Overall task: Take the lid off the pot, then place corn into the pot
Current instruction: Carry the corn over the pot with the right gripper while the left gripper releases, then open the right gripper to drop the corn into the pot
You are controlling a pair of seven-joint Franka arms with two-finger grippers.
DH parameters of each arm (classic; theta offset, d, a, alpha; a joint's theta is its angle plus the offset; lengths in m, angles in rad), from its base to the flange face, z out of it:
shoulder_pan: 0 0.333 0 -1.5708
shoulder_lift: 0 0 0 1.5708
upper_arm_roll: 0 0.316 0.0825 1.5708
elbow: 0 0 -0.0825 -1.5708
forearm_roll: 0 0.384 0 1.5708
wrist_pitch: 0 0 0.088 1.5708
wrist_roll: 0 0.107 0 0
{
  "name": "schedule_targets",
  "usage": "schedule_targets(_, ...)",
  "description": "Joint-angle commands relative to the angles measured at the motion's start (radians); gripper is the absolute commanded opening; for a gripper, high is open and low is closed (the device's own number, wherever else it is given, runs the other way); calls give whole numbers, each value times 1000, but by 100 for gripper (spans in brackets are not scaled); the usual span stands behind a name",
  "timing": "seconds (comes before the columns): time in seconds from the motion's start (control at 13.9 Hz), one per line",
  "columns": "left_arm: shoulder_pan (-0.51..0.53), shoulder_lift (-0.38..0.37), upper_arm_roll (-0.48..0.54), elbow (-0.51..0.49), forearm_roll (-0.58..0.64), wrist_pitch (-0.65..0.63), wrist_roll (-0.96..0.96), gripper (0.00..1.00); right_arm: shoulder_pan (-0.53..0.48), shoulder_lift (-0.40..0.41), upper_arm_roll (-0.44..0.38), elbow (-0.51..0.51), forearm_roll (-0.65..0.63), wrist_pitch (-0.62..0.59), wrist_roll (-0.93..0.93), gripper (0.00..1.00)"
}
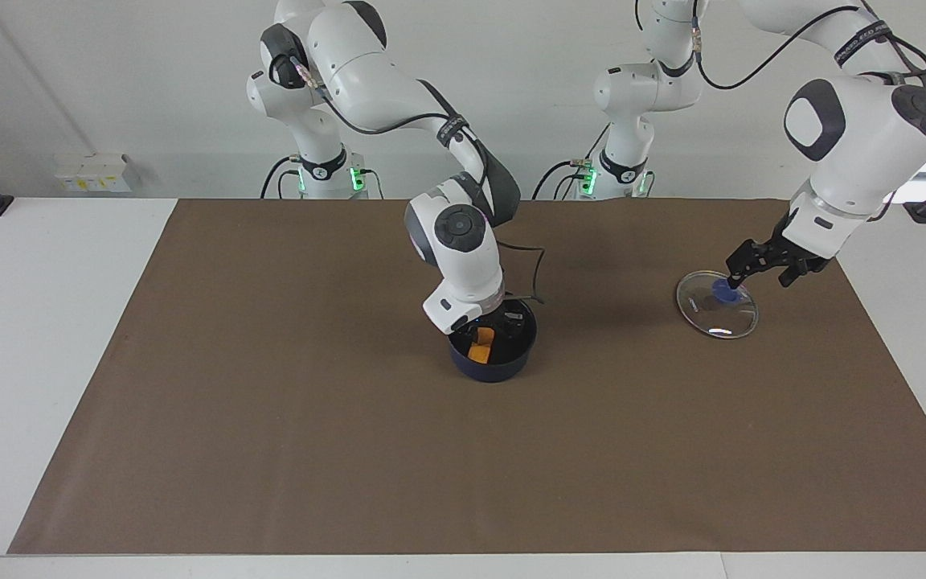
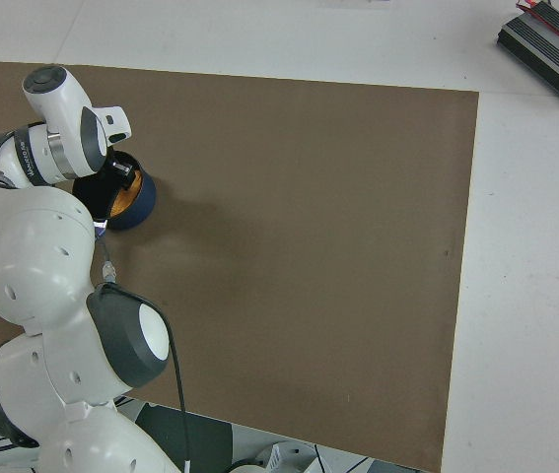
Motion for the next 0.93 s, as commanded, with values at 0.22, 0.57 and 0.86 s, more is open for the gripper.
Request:
schedule_targets(0.22, -14, 20, 4, 148, 51, -189, -13, 100, -49, -155, -31, -13, -6, -14, -15, 100)
schedule_targets(0.57, -15, 4, -11, 205, 49, -260, -5, 100, -171, -295, -32, -12, -151, -190, -30, 100)
schedule_targets(0.86, -12, 0, -11, 259, 43, -337, -5, 100, -294, -401, -31, -13, -175, -329, -154, 100)
